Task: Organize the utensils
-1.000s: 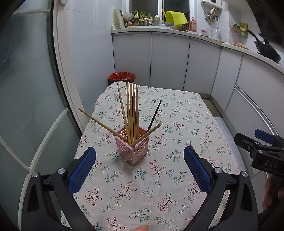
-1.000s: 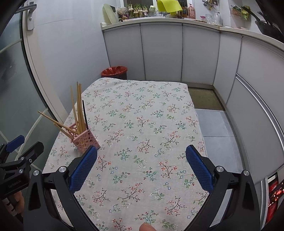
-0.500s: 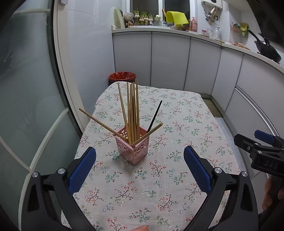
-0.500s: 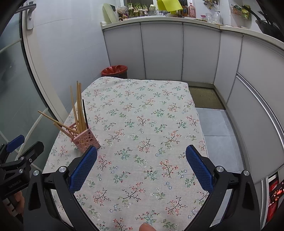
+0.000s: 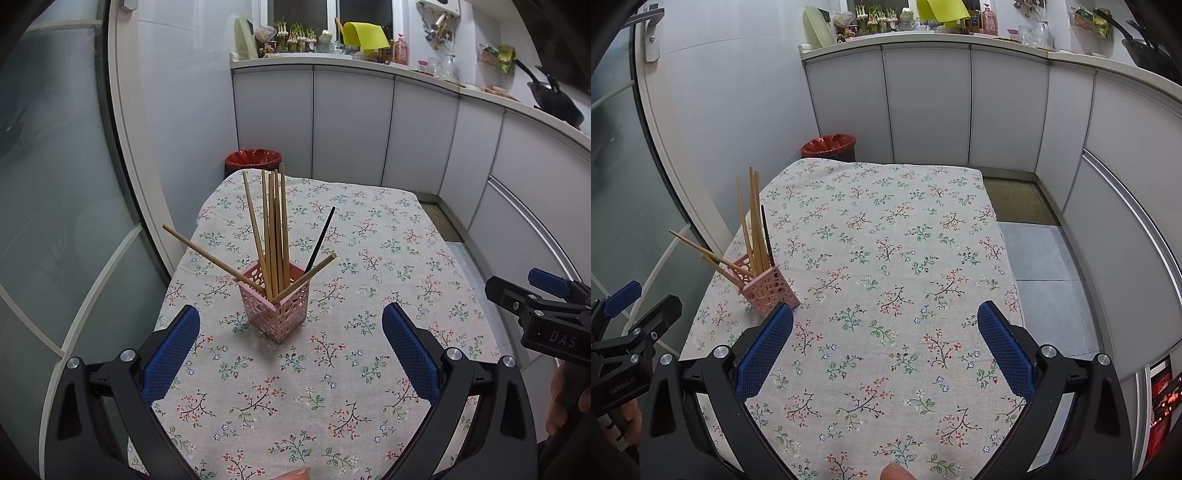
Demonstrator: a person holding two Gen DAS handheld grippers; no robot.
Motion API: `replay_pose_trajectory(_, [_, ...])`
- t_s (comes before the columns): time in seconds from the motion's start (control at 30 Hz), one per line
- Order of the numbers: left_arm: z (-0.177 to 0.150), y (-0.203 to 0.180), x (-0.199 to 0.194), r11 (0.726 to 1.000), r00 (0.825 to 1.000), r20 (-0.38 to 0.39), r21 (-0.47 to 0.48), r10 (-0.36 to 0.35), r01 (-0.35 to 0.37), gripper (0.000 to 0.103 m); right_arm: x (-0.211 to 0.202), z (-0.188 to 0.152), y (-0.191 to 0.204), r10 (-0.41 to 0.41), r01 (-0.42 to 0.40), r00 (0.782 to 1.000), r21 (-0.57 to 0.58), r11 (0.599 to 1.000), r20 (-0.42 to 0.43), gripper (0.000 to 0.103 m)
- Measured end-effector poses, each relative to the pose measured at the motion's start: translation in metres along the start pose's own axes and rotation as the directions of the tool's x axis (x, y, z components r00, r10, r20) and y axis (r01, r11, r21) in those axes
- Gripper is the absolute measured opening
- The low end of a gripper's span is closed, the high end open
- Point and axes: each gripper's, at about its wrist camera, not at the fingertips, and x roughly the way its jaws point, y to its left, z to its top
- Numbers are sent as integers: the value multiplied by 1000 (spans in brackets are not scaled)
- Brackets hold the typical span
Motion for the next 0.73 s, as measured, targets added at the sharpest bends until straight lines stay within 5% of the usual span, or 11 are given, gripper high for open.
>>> replay_pose_trajectory(0.47, [0, 1, 3, 1000, 1000, -14, 6, -1, 2, 96, 1, 0, 0, 0, 0, 1000, 0, 1000, -2, 96])
replay_pose_trajectory(0.67, [7, 38, 21, 996, 998, 30, -72, 47, -45, 96, 7, -2, -4, -21, 21, 1000, 7, 1000, -9, 96])
replay_pose_trajectory(0.73, [-3, 46, 42, 998, 1000, 8, -69, 13, -12, 96, 14, -3, -8, -37, 37, 999, 17, 999, -21, 96])
